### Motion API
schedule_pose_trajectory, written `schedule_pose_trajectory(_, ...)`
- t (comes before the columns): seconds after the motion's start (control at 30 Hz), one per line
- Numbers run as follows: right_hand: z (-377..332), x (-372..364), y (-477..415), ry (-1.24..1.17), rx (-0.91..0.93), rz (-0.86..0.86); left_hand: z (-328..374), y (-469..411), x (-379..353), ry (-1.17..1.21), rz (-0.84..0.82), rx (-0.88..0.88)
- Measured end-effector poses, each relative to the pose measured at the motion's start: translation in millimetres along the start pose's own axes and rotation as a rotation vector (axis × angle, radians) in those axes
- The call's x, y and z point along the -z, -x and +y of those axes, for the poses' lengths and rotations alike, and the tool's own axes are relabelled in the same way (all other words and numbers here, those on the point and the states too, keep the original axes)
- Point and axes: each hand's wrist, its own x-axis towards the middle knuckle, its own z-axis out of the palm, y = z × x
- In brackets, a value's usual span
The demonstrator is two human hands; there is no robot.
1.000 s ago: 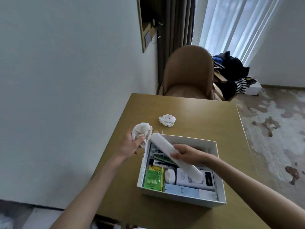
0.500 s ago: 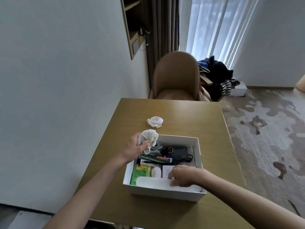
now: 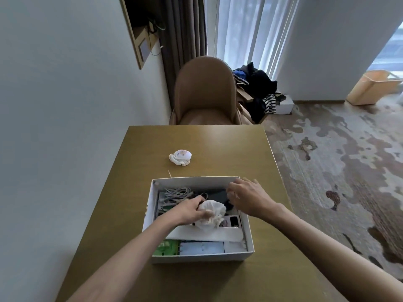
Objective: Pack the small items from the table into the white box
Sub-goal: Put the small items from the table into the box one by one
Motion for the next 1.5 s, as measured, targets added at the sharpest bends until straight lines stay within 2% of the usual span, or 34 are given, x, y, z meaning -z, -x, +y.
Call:
schedule_pose_trajectory(0.07,4,4,-13,-0.054,-0.032,0.027,-4,-10,7,-0.084,0.072,-0.016)
schedule_pose_trajectory(0.17,3,6,-36,-0.208,-0.081,0.064,-15,-16,29,-0.079,0.252,-0.080)
schedule_pose_trajectory(0.33,-10,1,-89,-0.322,-0.107,0.102,-32,-30,80,0.028,0.440,-0.157)
schedule_pose_trajectory(0.5,-22,-13,-156,-0.301,-0.131,0.013,-58,-59,125,0.190,0.585,-0.094)
schedule_pose_trajectory(0.57,-24,-26,-183,-0.265,-0.153,-0.083,-75,-74,137,0.194,0.564,-0.032)
schedule_pose_trajectory(0.67,-28,-50,-221,-0.171,-0.168,-0.236,-105,-97,140,0.112,0.443,0.067)
schedule_pose_trajectory(0.8,-34,-80,-270,0.028,-0.120,-0.310,-135,-120,130,0.073,0.318,0.101)
schedule_pose_trajectory(1.0,-40,-107,-289,0.156,-0.022,-0.337,-150,-132,115,0.029,0.093,-0.021)
schedule_pose_trajectory(1.17,-17,-103,-268,0.157,-0.077,-0.294,-146,-140,106,-0.315,-0.119,-0.232)
schedule_pose_trajectory(1.3,3,-99,-249,0.186,-0.126,-0.293,-145,-146,96,-0.549,-0.101,-0.401)
schedule_pose_trajectory(1.43,8,-102,-242,0.141,-0.158,-0.255,-142,-153,96,-0.589,-0.065,-0.459)
schedule_pose_trajectory(1.5,4,-104,-245,0.062,-0.101,-0.309,-141,-158,98,-0.586,-0.032,-0.448)
